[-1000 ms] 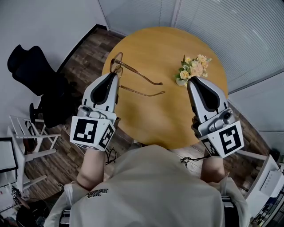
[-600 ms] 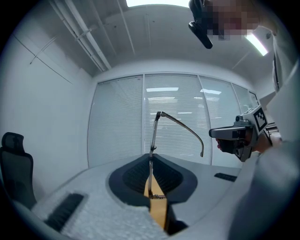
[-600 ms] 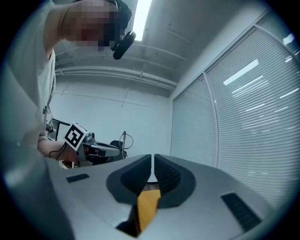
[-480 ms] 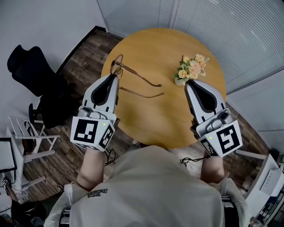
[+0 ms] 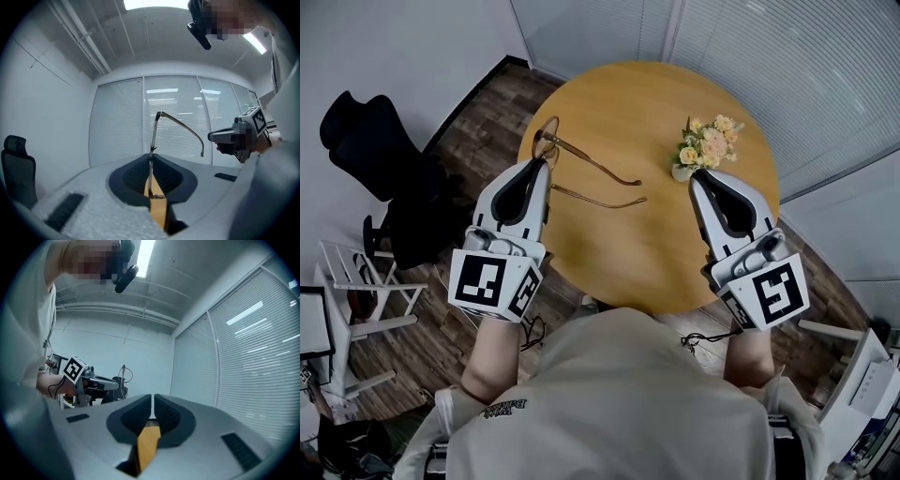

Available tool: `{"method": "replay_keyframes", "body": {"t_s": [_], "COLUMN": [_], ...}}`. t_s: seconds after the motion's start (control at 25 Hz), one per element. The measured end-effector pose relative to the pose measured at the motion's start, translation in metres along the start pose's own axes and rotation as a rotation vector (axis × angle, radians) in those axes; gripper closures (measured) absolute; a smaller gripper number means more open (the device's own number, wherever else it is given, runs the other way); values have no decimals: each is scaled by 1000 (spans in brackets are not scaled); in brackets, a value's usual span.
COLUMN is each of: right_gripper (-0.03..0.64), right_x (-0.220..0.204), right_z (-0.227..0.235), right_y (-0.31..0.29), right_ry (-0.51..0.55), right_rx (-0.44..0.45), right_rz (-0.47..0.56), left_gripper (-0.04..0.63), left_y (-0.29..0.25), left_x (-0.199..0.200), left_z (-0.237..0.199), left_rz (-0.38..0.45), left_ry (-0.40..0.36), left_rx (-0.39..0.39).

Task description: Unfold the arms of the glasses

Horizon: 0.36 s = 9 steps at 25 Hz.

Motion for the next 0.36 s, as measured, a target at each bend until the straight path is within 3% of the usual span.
{"method": "replay_keyframes", "body": {"t_s": [0.36], "right_gripper": [577], "right_x": [0], "right_z": [-4], "right_y": [7], "right_ry": [10], "right_rx": [5], "right_rz": [-17], "left_gripper": [558], "left_y": [2], "left_x": [-2], "left_z": [7], "left_rz": [-16], "left_ry": [-5], "left_rx": [-7]}}
Point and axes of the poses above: the fingertips, and each gripper's own axes: y backward along the fingers, z to its right, x out of its top, the point moved 5 cm from there along y, backward along the fingers, and after that the axes turned 9 degrees about y, right-handed, at the moved point
